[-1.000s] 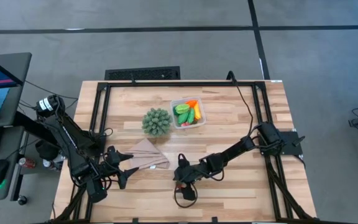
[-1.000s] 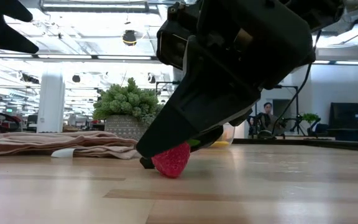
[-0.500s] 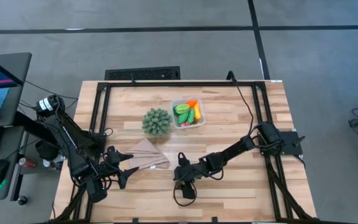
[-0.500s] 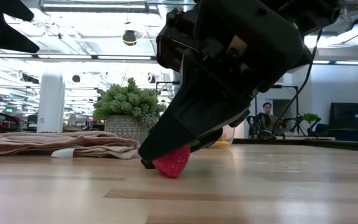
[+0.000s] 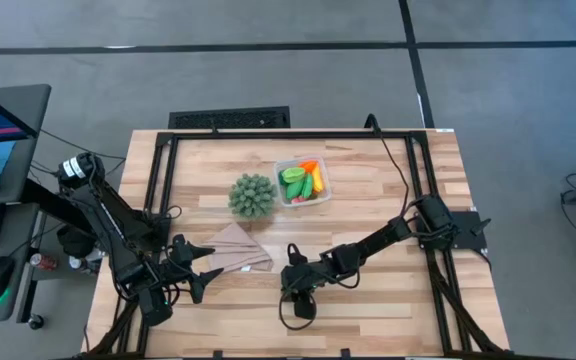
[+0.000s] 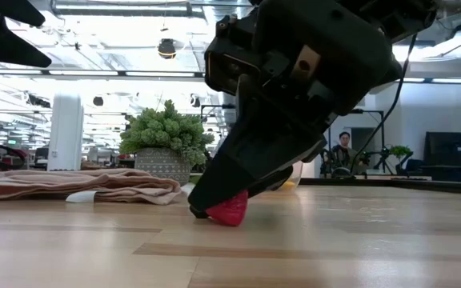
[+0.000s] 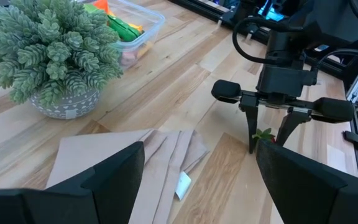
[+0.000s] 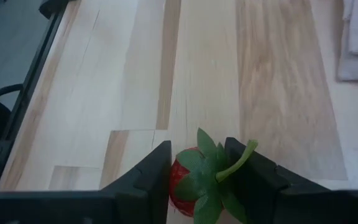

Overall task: Pick and placing Produce into tupperware
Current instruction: Put the strawberry into the transparent bin

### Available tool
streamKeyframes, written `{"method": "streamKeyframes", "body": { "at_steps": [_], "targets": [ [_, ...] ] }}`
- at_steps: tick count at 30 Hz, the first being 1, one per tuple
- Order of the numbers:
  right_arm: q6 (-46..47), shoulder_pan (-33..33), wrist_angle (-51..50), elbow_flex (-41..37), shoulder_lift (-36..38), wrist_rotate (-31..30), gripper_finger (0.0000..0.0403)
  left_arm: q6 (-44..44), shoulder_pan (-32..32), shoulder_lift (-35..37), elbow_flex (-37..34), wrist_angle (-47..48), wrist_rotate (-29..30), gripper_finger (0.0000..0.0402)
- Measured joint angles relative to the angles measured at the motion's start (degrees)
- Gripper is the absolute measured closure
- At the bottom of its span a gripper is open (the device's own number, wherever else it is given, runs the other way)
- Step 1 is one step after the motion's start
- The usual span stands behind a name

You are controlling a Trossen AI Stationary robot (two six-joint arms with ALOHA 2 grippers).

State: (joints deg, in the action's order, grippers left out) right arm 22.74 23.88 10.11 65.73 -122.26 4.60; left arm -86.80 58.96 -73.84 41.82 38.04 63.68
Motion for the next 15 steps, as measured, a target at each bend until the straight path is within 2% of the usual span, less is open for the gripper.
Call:
{"method": "streamKeyframes", "body": {
  "at_steps": [8,15],
  "targets": [
    [0.02,-0.42,-3.24,-0.37,2.7,1.11,0.0253,0.0,0.0,0.0,0.0,0.0,1.36,0.0102],
    [-0.26,-1.13,-7.43,-0.72,6.14,1.33,0.0272,0.01,-0.02,0.0,0.0,0.03,2.74,0.0102]
  ]
}}
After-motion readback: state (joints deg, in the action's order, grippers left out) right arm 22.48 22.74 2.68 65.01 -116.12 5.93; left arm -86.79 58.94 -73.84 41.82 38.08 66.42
